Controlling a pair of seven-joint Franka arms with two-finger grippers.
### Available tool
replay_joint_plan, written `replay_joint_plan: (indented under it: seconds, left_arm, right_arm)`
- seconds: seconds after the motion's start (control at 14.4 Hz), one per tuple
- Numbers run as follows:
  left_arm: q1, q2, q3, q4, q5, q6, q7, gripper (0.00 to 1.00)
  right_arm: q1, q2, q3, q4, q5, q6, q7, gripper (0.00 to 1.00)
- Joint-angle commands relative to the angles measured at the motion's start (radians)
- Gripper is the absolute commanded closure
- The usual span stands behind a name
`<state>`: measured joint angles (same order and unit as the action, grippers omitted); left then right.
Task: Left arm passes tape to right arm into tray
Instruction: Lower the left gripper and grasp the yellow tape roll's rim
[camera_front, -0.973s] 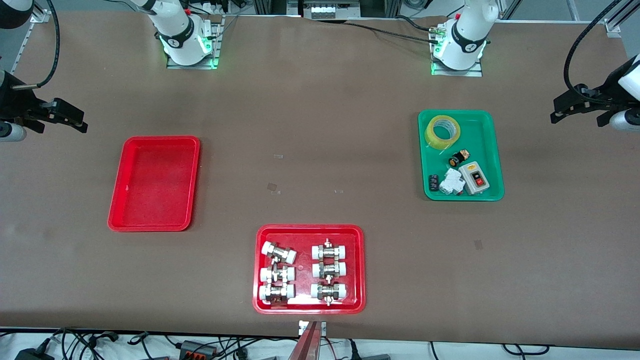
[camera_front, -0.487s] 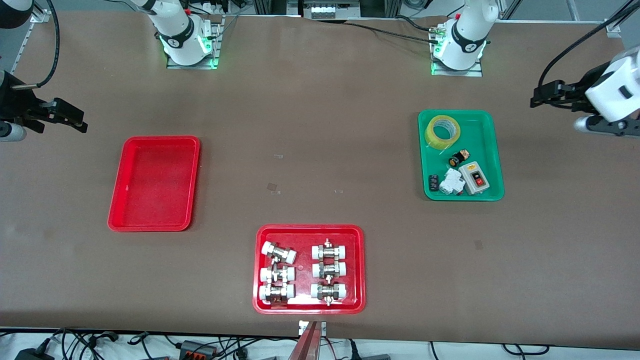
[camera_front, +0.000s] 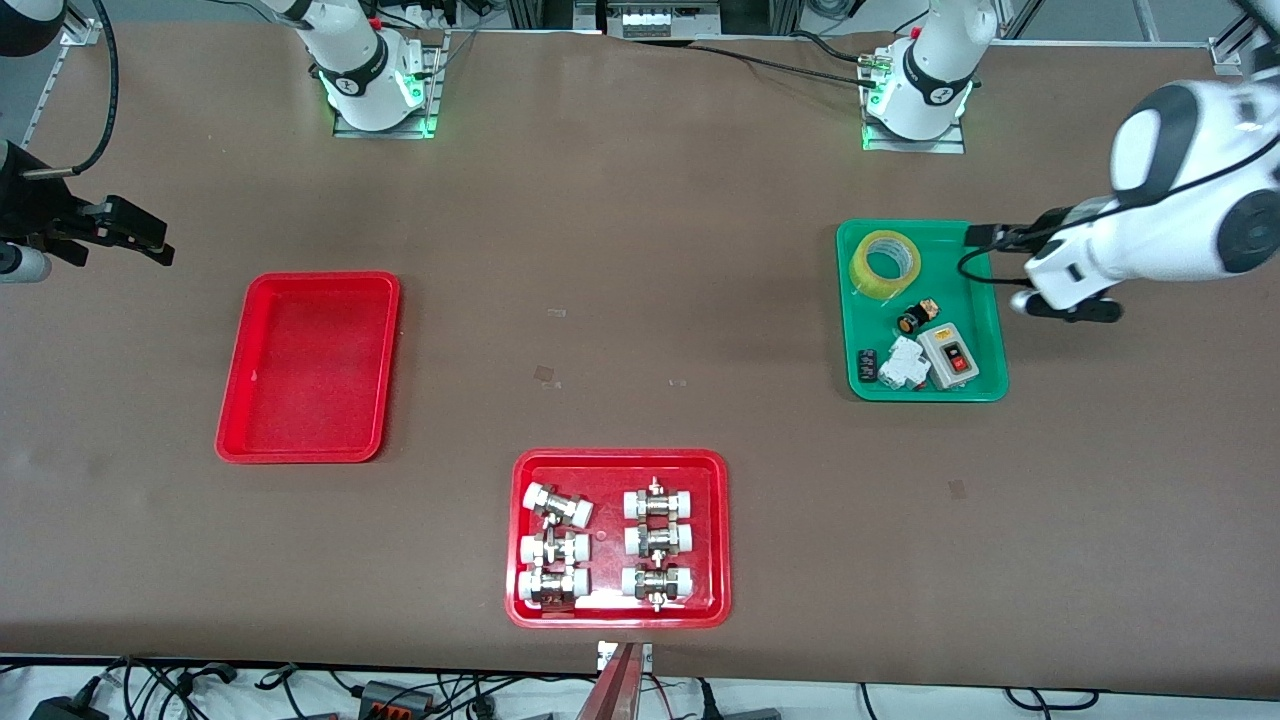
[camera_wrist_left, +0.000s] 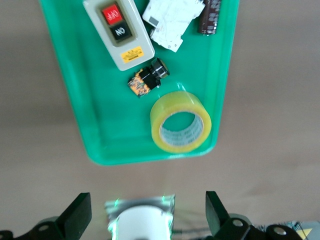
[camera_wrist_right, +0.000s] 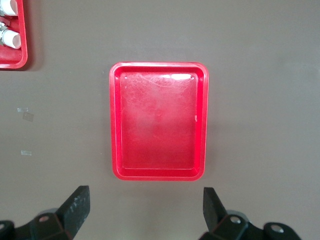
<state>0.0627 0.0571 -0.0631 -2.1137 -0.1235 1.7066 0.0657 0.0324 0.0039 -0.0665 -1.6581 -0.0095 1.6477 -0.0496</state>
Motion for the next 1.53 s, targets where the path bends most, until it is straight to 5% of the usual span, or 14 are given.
replay_joint_plan:
  seconds: [0.0, 0.14, 0.56, 0.63, 0.83, 0.97, 1.11, 1.46]
  left_arm:
    - [-0.007, -0.042, -0.017, -0.25, -0.024, 0.254, -0.003, 0.0]
    - [-0.007, -0.01, -0.05, -0.345, -0.025, 0.407, -0.009, 0.0]
    - [-0.004, 0.092, -0.06, -0.405, -0.025, 0.557, -0.023, 0.0]
    - [-0.003, 0.096, -0.061, -0.405, -0.025, 0.558, -0.021, 0.07]
    - [-0.001, 0.098, -0.061, -0.405, -0.031, 0.551, -0.023, 0.61]
    - [0.0, 0.099, -0.061, -0.405, -0.045, 0.551, -0.021, 0.8]
    - [0.0, 0.105, -0.061, -0.404, -0.065, 0.55, -0.021, 0.91]
    - [-0.001, 0.107, -0.067, -0.394, -0.081, 0.526, -0.021, 0.98]
  right_arm:
    - [-0.003, -0.007, -0.001, 0.0, -0.01, 0.0, -0.007, 0.0]
    - [0.0, -0.007, -0.001, 0.0, -0.01, 0.0, -0.007, 0.0]
    - [-0.002, -0.007, 0.001, 0.0, -0.009, -0.002, -0.006, 0.0]
    - [-0.002, -0.005, -0.001, 0.0, -0.009, 0.0, -0.006, 0.0]
    - [-0.003, -0.002, -0.001, 0.0, -0.007, -0.005, -0.006, 0.0]
    - [-0.003, -0.002, -0.001, 0.0, -0.007, -0.005, -0.006, 0.0]
    - [-0.003, -0.002, -0.001, 0.0, -0.007, -0.005, -0.006, 0.0]
    - [-0.003, -0.002, -0.001, 0.001, -0.003, 0.004, -0.006, 0.0]
